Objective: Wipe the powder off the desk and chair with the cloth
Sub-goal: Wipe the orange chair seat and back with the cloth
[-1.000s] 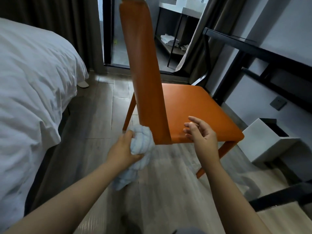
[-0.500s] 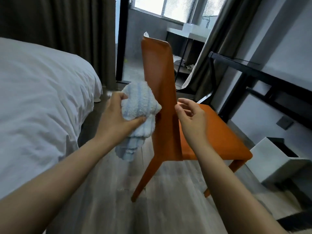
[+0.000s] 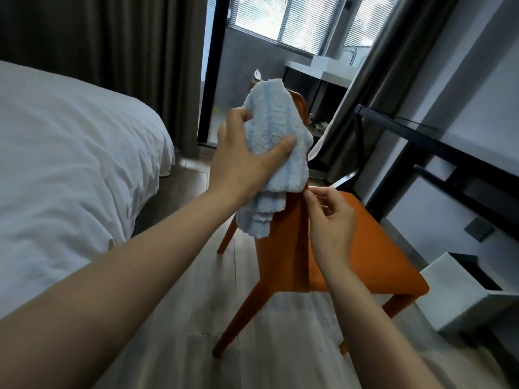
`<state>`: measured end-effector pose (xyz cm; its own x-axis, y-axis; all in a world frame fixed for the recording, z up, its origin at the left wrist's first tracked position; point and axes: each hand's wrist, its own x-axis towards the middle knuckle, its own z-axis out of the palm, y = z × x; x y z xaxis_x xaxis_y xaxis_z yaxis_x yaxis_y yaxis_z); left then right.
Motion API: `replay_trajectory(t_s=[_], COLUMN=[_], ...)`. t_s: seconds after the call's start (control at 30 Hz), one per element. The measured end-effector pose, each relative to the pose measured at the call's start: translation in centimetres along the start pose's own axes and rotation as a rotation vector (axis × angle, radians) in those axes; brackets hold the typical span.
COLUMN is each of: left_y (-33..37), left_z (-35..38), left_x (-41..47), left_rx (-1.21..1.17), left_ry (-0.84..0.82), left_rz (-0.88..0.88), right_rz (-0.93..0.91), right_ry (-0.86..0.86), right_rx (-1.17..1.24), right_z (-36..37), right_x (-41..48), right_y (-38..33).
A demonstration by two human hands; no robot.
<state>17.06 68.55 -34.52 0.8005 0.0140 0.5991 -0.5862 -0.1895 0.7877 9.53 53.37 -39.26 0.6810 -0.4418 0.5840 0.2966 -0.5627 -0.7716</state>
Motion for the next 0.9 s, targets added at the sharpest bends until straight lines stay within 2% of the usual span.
replay_trajectory(t_s=[0.17,0.4,0.77,0.9], left_y=[-1.6,-5.6,-13.1,-15.0], left_z=[1.6,3.2,5.9,6.6], left_x=[-0.2,-2.6,-9.3,-11.2], left_rx=[-0.127,-0.141,-0.14,-0.133], left_ry=[0.002,-0.025,-0.283,-0.376], left_rz=[-0.084,-0.164,-0.527,-0.593], right_rz=[-0.03,-0.029,-0.043,-0.045], right_ry=[-0.028,-0.018,-0.002,0.0], right_rx=[0.037,0.067,0.074,0.079], right_z=[-0.3,0.0,-0.2,-0.1], right_x=[-0.3,-0.4,-0.8,-1.0], right_y=[0.1,0.7,1.4,1.6])
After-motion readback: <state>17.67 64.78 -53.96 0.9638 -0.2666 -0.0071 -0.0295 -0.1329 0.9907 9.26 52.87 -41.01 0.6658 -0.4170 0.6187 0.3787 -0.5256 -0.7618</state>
